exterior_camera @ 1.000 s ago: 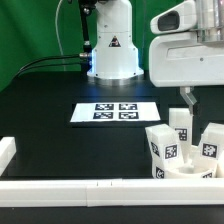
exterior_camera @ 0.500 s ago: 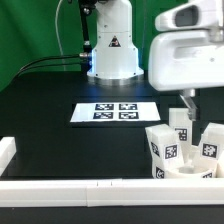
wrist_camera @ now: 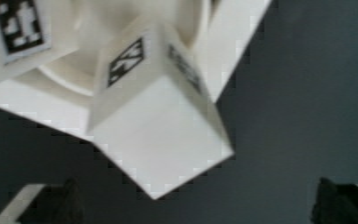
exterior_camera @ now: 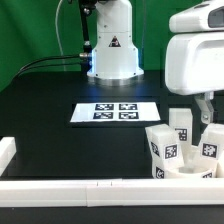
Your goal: Assemble stool
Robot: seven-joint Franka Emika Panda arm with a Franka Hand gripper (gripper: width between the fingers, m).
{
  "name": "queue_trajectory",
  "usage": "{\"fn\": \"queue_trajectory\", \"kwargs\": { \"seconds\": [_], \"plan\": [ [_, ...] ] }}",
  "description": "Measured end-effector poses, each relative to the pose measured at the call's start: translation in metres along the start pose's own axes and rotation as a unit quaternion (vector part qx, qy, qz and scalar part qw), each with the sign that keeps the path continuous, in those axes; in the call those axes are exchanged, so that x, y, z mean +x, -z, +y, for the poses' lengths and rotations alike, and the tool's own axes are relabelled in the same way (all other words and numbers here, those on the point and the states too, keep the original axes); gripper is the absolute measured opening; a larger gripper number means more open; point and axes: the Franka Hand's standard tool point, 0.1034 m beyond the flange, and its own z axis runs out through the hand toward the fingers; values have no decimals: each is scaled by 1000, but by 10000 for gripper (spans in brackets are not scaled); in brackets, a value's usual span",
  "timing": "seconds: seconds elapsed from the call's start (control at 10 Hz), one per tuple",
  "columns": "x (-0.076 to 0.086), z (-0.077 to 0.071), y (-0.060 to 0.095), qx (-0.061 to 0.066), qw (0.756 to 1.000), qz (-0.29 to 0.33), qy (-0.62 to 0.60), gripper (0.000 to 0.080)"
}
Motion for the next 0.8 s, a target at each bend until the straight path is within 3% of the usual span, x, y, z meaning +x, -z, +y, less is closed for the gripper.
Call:
{"fn": "queue_trajectory", "kwargs": {
  "seconds": [0.2, 0.3, 0.6, 0.7, 0.8],
  "plan": [
    [-10, -2, -13, 2, 997, -50, 62, 649],
    [-14, 5, -19, 3, 994, -54, 96, 649],
    [-14, 8, -31, -14, 988, -49, 143, 649],
    [-14, 10, -31, -15, 990, -49, 134, 531],
    [-15, 11, -31, -15, 990, -49, 133, 531]
  ]
}}
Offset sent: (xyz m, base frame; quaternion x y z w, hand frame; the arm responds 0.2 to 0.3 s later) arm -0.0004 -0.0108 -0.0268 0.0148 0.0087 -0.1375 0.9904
